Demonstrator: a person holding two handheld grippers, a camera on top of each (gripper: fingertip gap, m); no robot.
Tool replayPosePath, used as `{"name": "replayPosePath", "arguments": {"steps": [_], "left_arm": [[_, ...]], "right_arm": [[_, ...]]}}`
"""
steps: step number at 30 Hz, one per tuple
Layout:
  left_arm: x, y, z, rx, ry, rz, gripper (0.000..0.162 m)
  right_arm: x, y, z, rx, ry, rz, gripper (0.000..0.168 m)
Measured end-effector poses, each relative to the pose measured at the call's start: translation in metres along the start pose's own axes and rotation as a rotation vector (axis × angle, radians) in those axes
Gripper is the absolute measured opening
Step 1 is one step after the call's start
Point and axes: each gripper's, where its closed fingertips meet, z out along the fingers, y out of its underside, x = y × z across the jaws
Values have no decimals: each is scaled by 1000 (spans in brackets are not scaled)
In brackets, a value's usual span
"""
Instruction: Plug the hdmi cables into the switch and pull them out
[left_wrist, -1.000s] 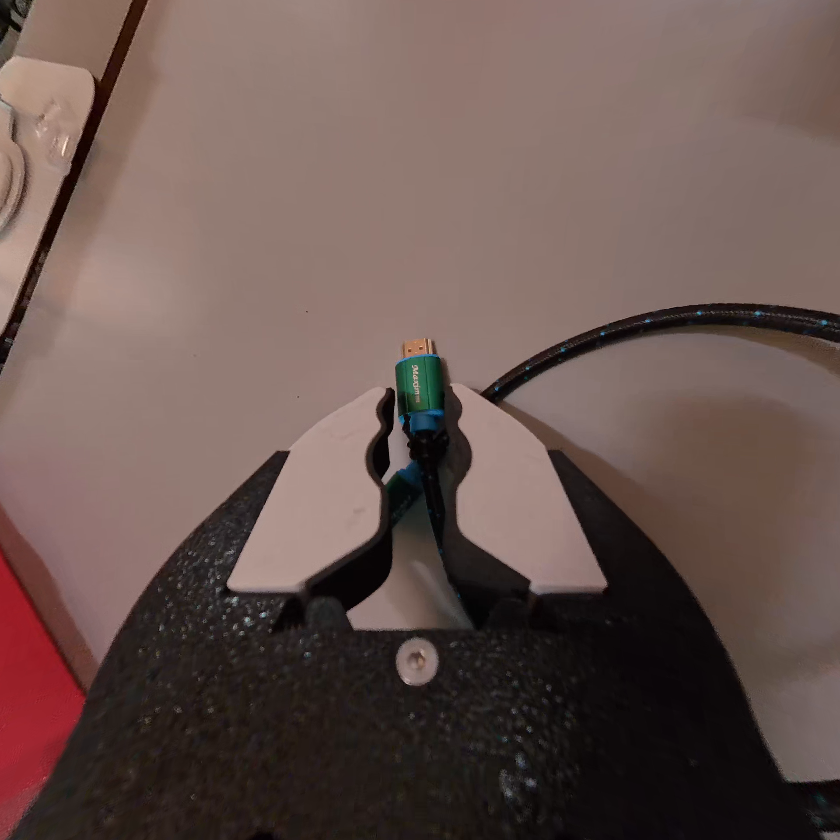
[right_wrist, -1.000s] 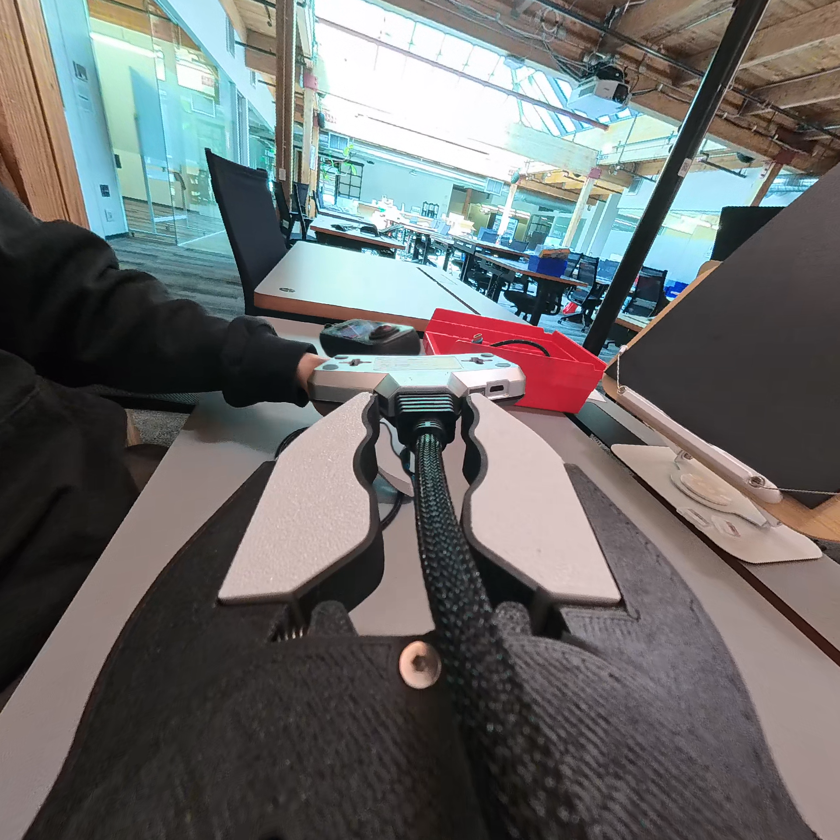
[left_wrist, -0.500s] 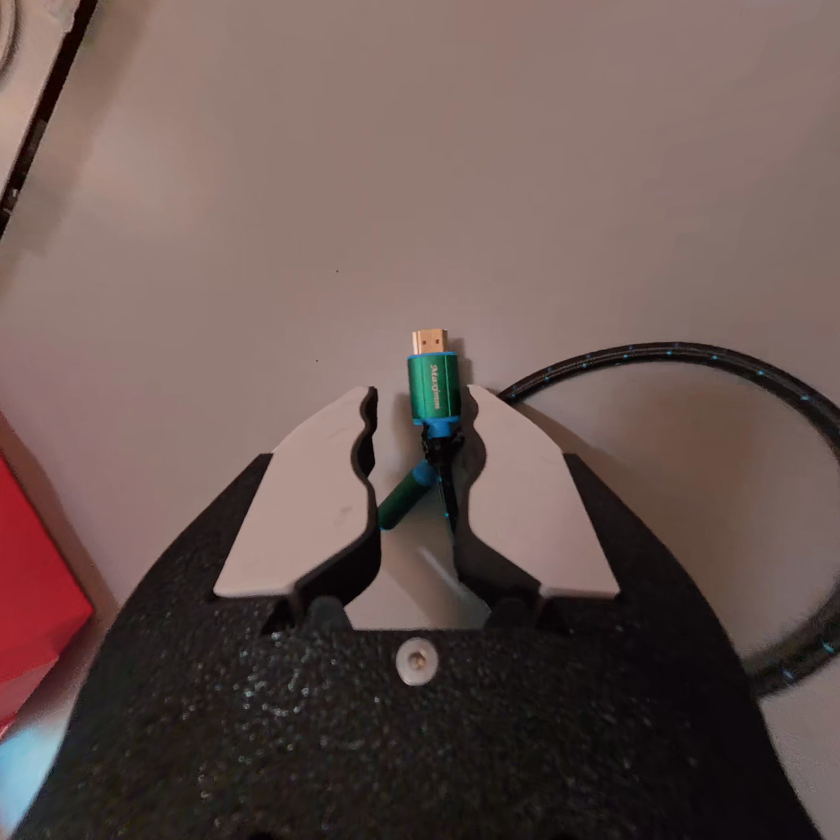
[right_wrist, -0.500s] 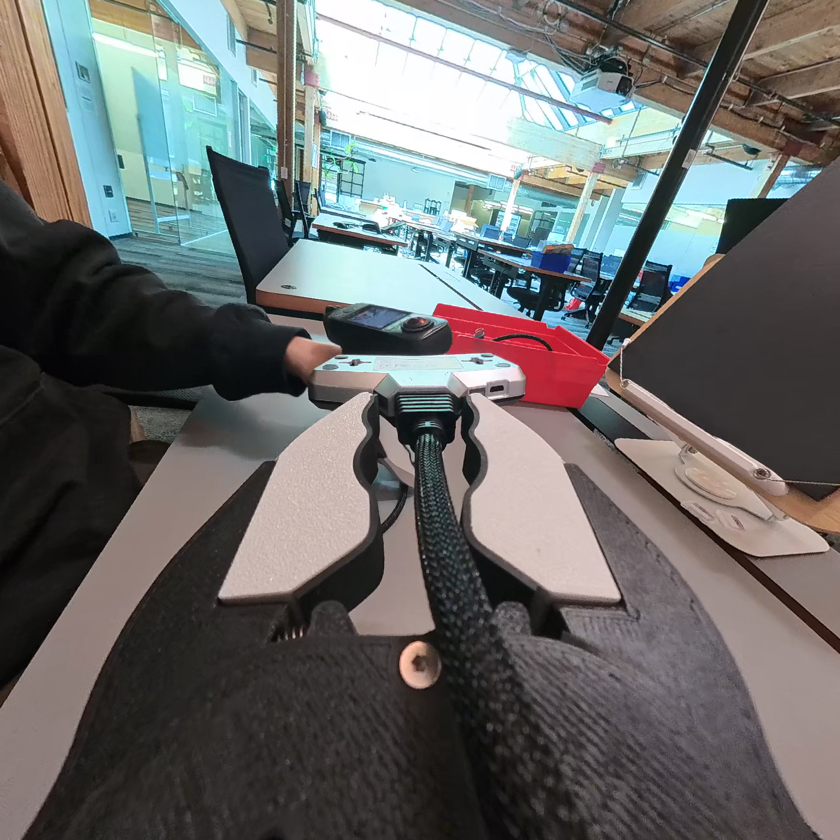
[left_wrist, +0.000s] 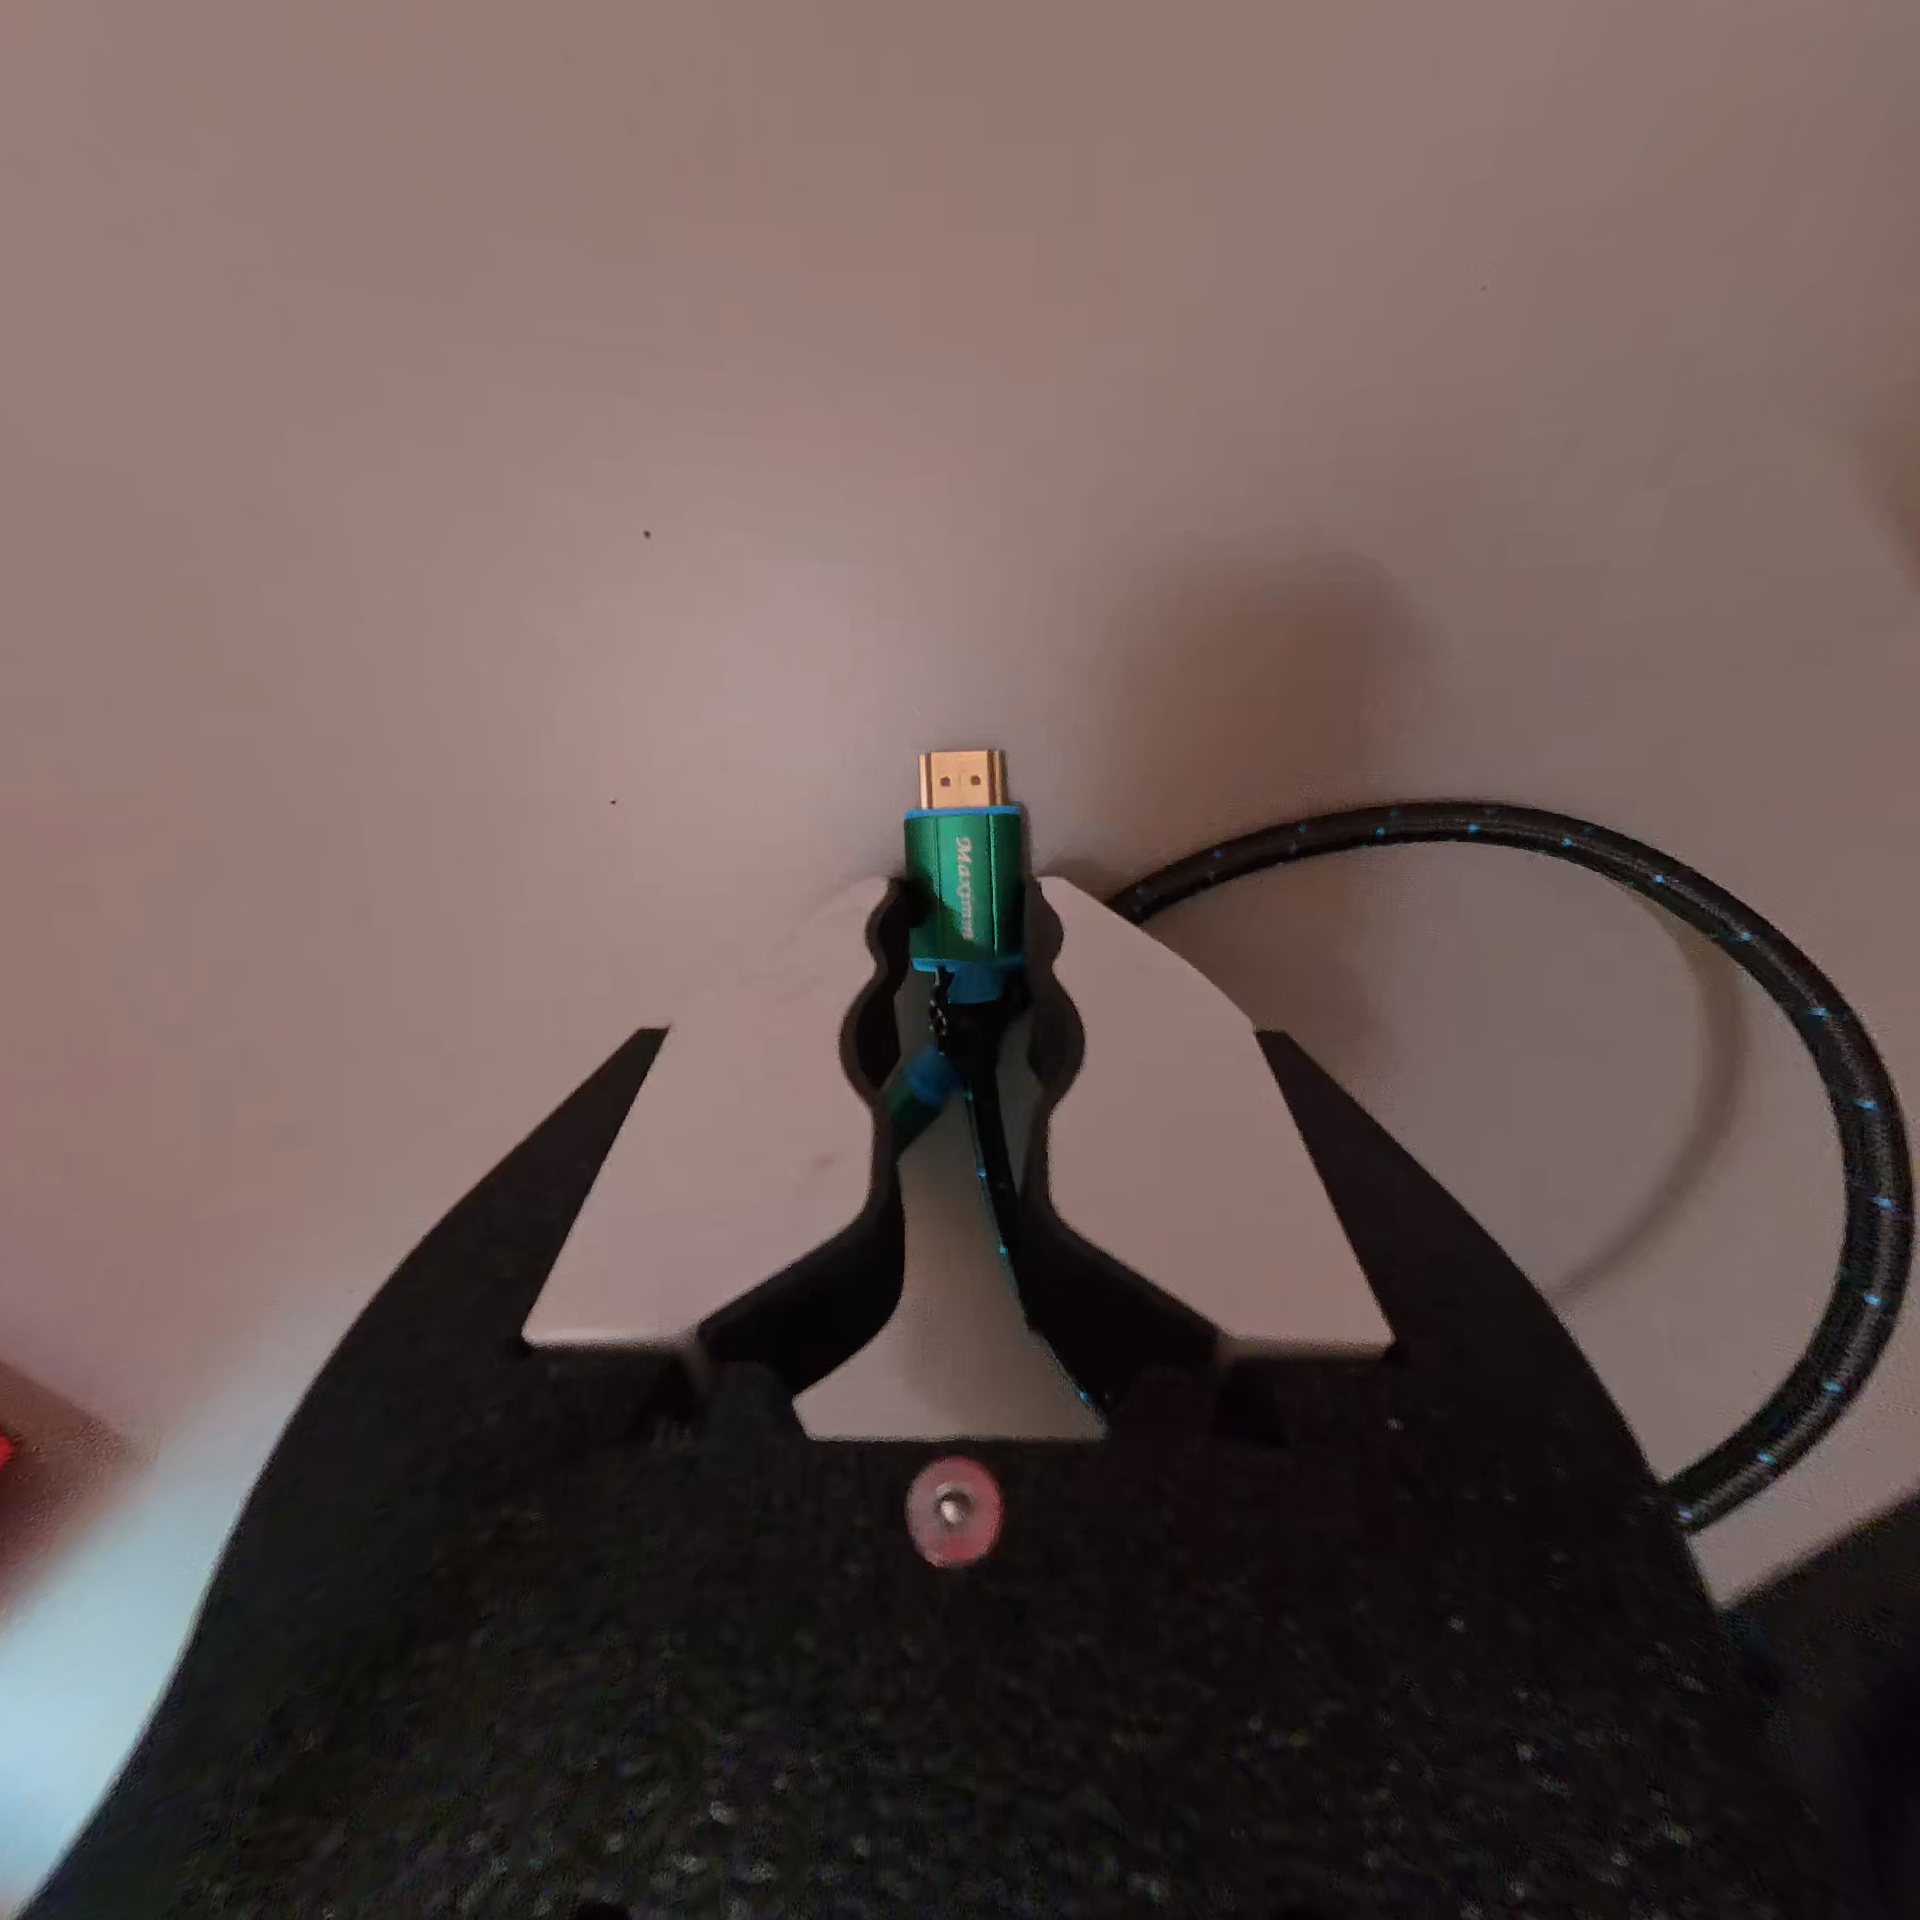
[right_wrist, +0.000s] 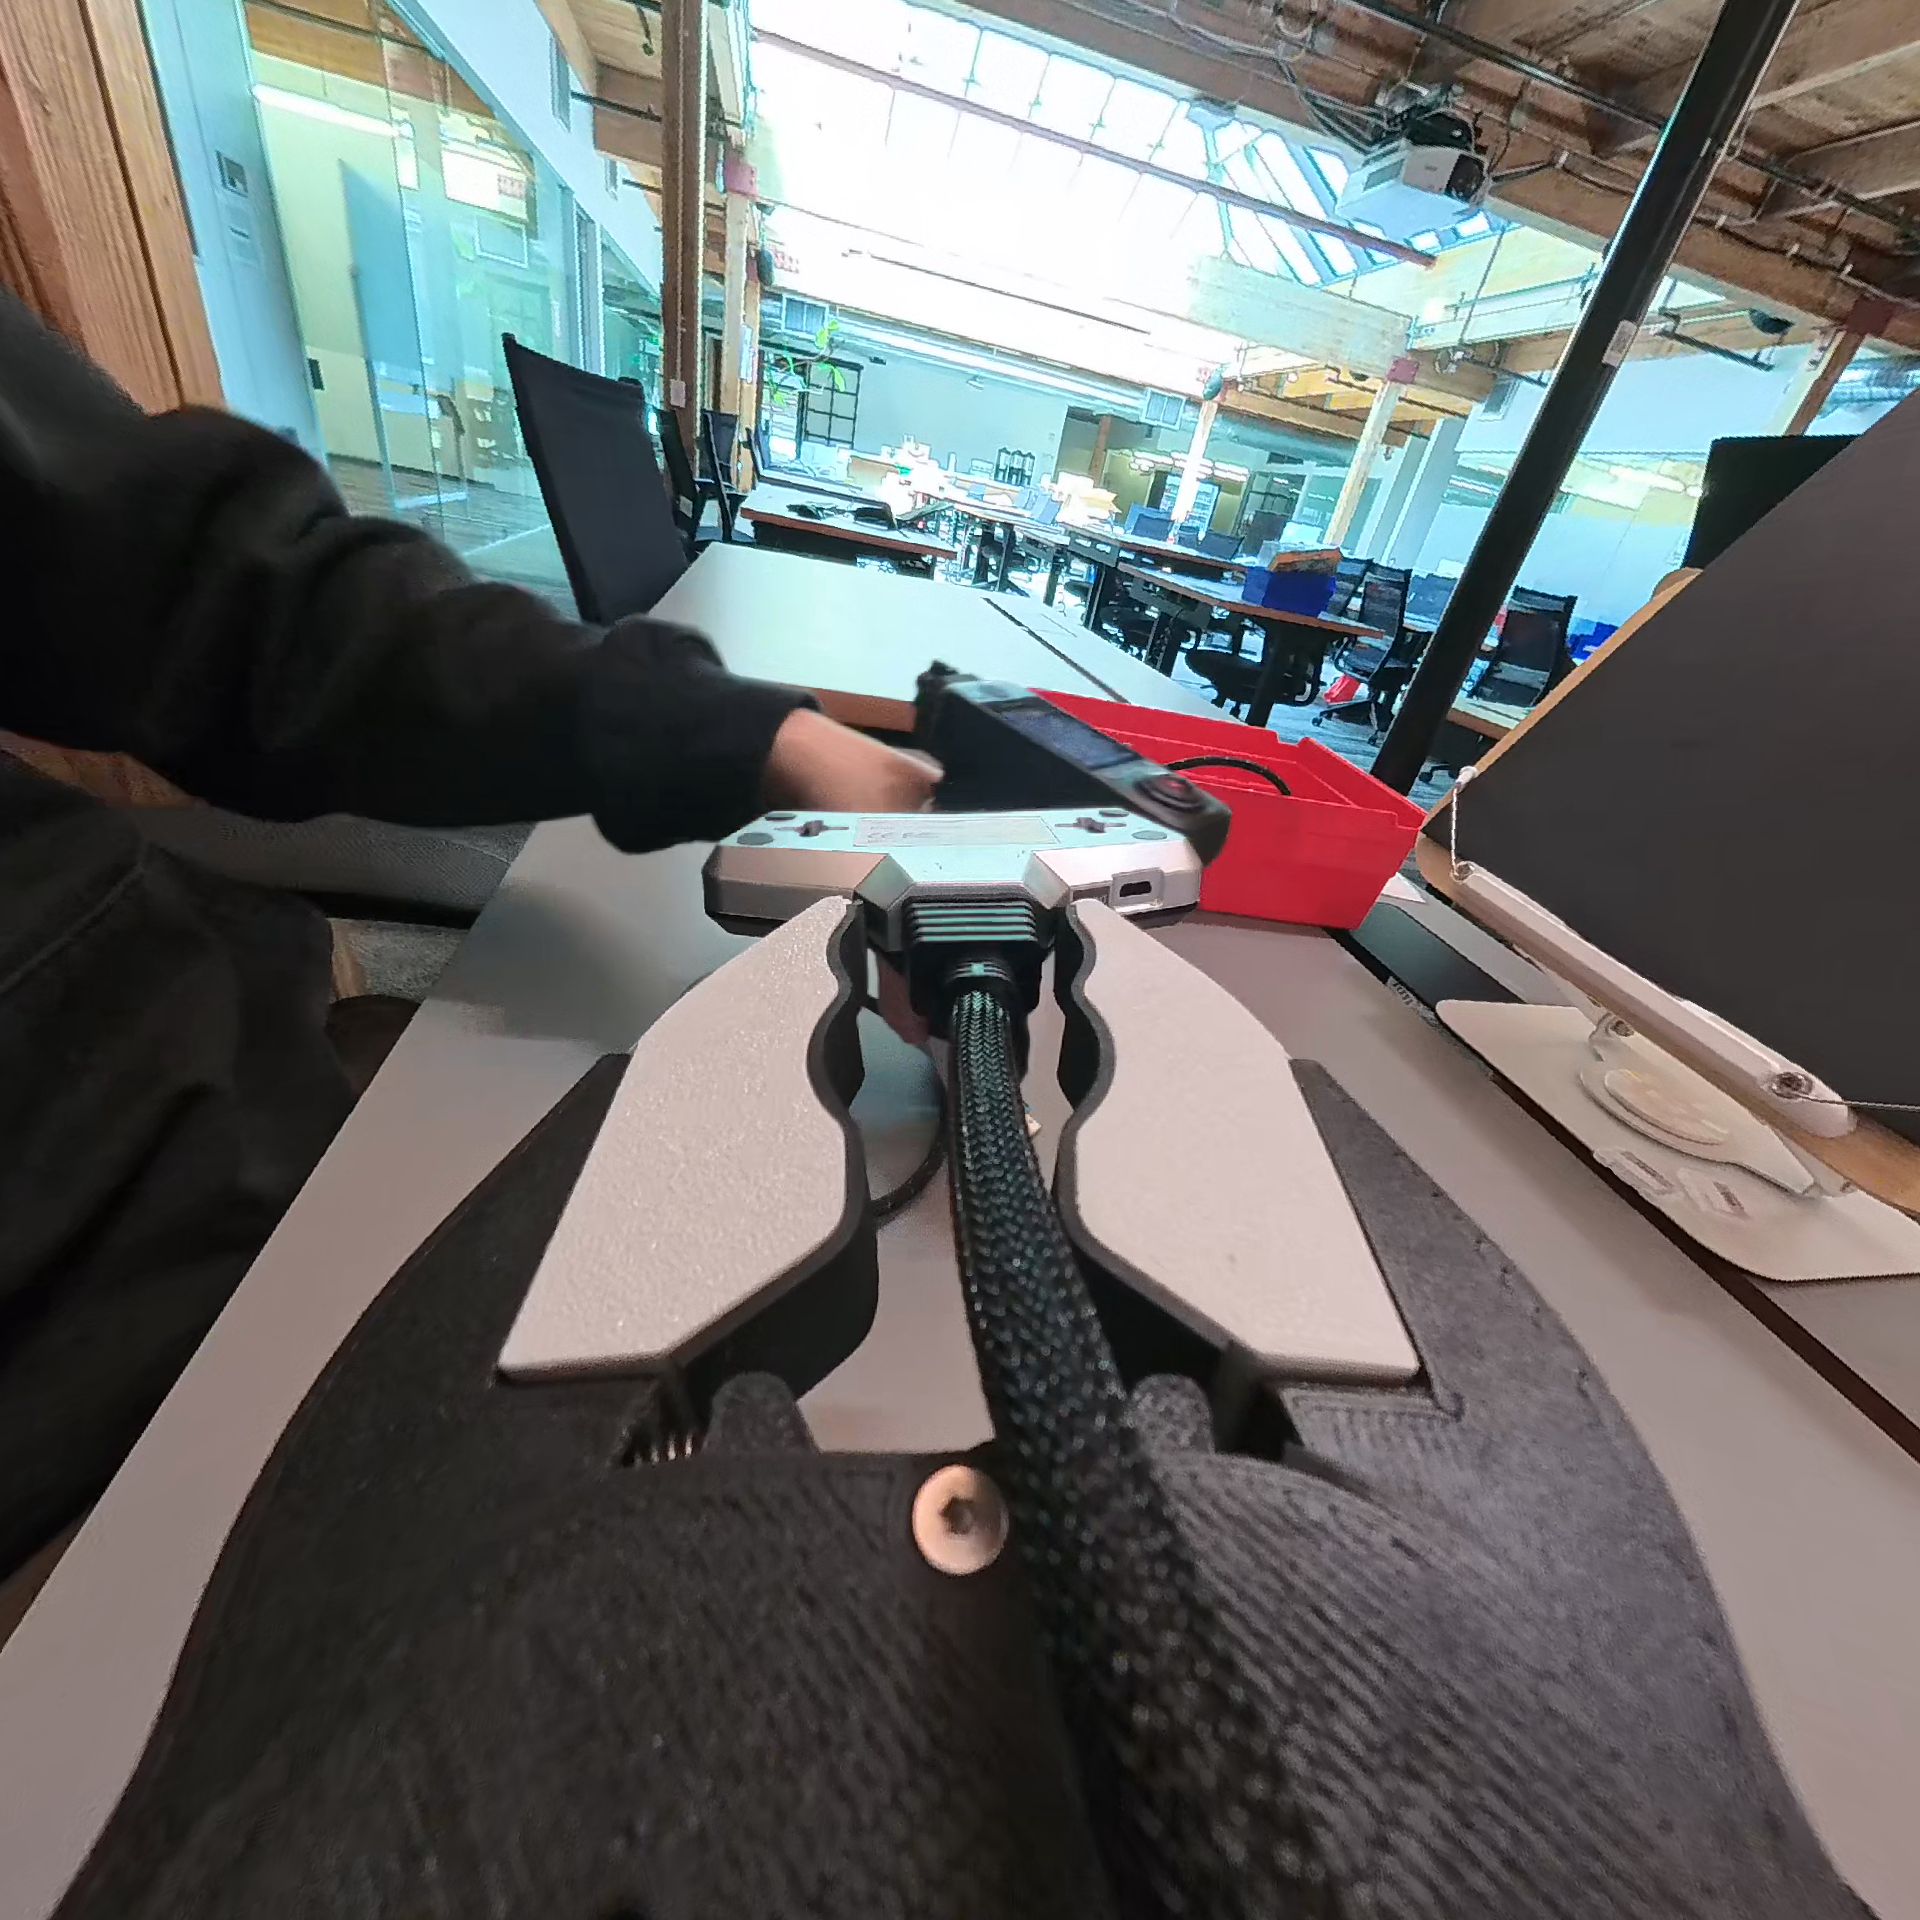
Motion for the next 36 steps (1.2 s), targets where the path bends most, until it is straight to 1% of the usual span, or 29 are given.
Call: {"name": "replayPosePath", "arguments": {"steps": [1, 4, 8, 13, 15, 18, 22, 25, 27, 29, 32, 36], "left_arm": [[0, 1, 0, -38, 33, -10, 20], [1, 2, 1, -135, 78, -12, 21], [1, 2, 1, -227, 32, 69, 21], [1, 2, 1, -213, 38, 154, 20], [6, 7, -3, -223, 76, 208, 20], [25, 7, -27, -222, 173, 278, 20], [62, -2, -84, -205, 326, 393, 20], [85, -10, -124, -176, 371, 489, 20], [101, -12, -142, -156, 404, 526, 20], [110, -10, -149, -163, 399, 558, 20], [118, -7, -148, -175, 386, 581, 20], [122, -9, -146, -155, 377, 580, 20]], "right_arm": [[0, 1, 0, -3, -1, -1, 35], [-1, 0, 0, -5, -4, -1, 35], [-1, -2, -3, 5, 0, -1, 35], [-1, -1, -10, 15, -6, 10, 35], [0, 1, -13, 20, -9, 19, 35], [0, 4, -17, 38, -28, 32, 35], [-4, 9, -18, 58, -90, 89, 35], [-8, 14, -15, 51, -120, 117, 35], [-11, 17, -11, 49, -142, 125, 35], [-16, 15, -8, 73, -181, 137, 35], [-22, 11, -4, 114, -224, 164, 35], [-28, 14, 4, 90, -247, 167, 35]]}}
